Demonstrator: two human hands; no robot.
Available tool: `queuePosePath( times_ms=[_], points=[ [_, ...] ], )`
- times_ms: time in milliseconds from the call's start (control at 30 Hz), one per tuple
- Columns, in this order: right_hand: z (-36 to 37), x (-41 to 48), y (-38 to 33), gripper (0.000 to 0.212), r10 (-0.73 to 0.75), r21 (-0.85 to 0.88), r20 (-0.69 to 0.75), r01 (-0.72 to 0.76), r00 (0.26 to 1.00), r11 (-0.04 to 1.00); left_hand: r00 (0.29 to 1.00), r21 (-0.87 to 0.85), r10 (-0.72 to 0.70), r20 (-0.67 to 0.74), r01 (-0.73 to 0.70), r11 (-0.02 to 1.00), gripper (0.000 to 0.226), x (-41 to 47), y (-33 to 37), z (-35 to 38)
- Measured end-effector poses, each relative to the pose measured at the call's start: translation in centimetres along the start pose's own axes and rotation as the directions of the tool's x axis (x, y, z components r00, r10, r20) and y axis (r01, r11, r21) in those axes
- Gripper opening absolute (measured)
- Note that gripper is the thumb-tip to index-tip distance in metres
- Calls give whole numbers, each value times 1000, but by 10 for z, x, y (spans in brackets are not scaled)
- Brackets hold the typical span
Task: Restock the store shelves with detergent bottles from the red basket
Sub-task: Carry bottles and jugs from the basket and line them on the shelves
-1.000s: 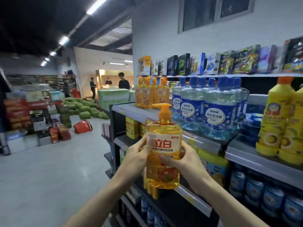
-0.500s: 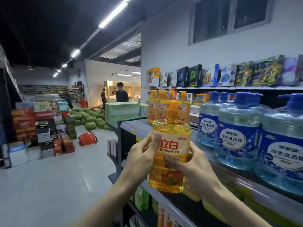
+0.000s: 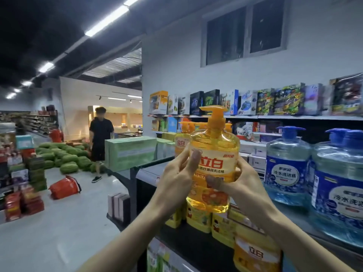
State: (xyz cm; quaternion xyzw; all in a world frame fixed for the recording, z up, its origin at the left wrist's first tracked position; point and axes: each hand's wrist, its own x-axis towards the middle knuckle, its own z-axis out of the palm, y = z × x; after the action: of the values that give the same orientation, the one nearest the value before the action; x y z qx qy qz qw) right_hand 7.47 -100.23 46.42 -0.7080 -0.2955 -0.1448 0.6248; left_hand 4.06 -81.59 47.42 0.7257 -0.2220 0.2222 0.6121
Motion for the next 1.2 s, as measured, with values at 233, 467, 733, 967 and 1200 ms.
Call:
queuePosePath(
  times_ms=[233, 467, 733, 967, 1200],
  points=[
    [-7, 40, 37, 65, -90, -141, -74, 79, 993, 987, 997, -137, 30, 75, -20, 990, 42, 43, -48, 8],
    [-19, 90, 73, 65, -74, -327, -93, 40, 993, 944, 996, -176, -88, 23, 90, 980, 50, 107, -86, 22],
    [-24, 126, 105, 30, 83, -465, -69, -105, 994, 879, 963, -105, -267, -44, 262, 959, 43, 163, -133, 45],
    [-33, 143, 116, 39, 182, -502, -73, -194, 981, 843, 947, -58, -318, -45, 315, 947, 44, 179, -146, 51],
    [-39, 154, 124, 52, 202, -590, -104, -224, 974, 776, 952, 103, -302, 42, 296, 950, 51, 192, -160, 40]
  ],
)
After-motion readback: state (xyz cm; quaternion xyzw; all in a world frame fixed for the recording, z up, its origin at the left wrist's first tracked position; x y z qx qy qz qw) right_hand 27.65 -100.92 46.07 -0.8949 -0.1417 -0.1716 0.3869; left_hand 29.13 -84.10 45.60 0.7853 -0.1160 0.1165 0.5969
